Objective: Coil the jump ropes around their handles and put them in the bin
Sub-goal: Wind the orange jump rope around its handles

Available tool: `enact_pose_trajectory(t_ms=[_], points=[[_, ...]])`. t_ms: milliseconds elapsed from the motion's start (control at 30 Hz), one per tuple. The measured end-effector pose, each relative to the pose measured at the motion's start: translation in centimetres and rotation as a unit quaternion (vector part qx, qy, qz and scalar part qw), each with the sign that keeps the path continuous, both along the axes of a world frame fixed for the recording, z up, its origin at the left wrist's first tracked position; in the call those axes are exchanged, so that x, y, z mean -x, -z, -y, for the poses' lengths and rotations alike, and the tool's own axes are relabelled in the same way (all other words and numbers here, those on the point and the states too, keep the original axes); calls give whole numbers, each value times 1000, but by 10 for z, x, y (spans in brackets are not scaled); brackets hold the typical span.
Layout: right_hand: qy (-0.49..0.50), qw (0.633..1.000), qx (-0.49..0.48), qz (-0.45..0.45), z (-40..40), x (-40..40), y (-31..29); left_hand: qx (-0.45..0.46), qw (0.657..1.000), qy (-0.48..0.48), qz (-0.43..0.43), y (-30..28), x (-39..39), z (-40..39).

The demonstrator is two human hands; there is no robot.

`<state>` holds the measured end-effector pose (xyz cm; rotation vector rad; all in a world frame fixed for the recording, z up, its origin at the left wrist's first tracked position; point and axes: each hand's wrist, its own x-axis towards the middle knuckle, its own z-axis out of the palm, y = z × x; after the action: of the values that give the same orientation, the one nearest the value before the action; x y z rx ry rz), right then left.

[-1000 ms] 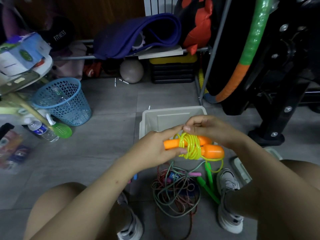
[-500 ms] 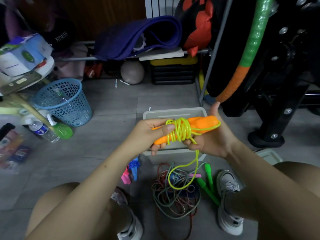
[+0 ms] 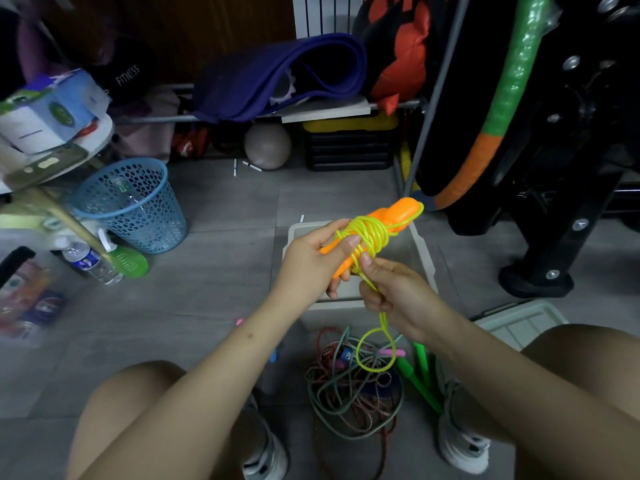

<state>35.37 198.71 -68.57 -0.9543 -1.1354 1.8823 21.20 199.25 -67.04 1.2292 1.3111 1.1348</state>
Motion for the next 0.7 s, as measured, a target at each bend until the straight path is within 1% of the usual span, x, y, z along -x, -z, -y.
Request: enact_pose_trajectory(t_ms=[133,333,500,567,700], points=[[-2,997,63,-49,-4,-4,-3,-19,999,7,-37,1,0,-1],[-24,990,129,-47,-13,-11,-7,-54,993,32,-96,3,2,2],[-84,978,168,-91,-15,-17,-10,-69,992,48,-95,1,5,5],[-77,980,165,-73,-15,-16,-11,-69,991,47,-102,2,6,4],[-44,988,149,-2,-17,-14,-16,-75,989,46,-121,3,6,5]])
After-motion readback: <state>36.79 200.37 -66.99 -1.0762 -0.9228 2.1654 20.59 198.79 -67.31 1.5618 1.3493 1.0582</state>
